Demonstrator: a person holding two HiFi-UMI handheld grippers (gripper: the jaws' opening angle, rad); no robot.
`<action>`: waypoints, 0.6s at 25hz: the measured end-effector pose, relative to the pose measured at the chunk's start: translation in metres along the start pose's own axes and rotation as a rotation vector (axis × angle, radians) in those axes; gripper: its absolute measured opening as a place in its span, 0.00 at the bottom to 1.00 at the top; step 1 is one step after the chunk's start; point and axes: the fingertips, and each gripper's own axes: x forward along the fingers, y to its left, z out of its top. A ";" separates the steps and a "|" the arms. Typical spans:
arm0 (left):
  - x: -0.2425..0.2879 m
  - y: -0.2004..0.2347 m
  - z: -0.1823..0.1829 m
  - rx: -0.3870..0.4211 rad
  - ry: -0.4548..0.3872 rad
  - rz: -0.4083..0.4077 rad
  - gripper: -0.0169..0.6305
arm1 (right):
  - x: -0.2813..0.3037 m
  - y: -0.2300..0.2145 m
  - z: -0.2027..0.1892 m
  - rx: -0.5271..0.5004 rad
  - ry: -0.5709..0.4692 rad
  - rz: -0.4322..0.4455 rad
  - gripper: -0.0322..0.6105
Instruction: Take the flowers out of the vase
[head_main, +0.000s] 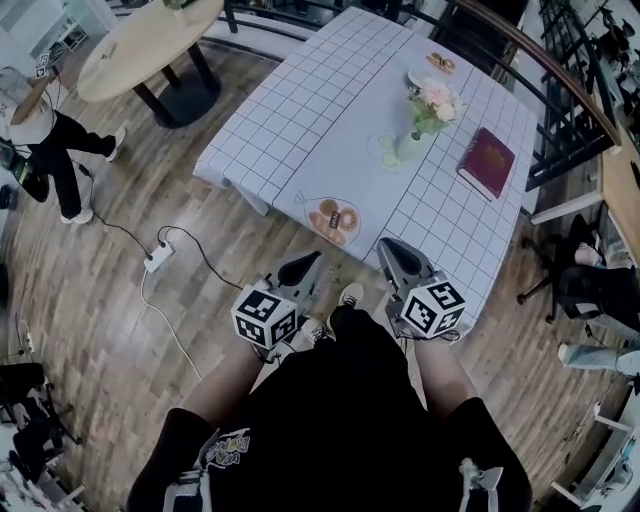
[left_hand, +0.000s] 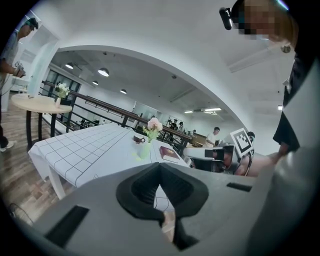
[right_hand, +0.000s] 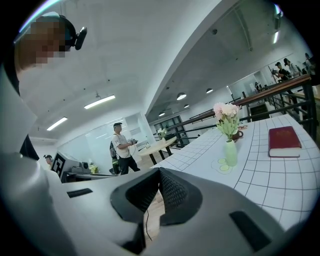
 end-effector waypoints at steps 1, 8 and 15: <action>0.001 0.000 0.001 -0.001 -0.001 0.001 0.04 | 0.001 -0.003 0.002 0.000 0.000 -0.003 0.08; 0.025 0.005 0.007 0.001 0.013 0.009 0.04 | 0.008 -0.038 0.017 0.016 -0.017 -0.022 0.08; 0.073 0.007 0.023 0.015 0.036 -0.008 0.04 | 0.014 -0.084 0.032 0.045 -0.029 -0.049 0.08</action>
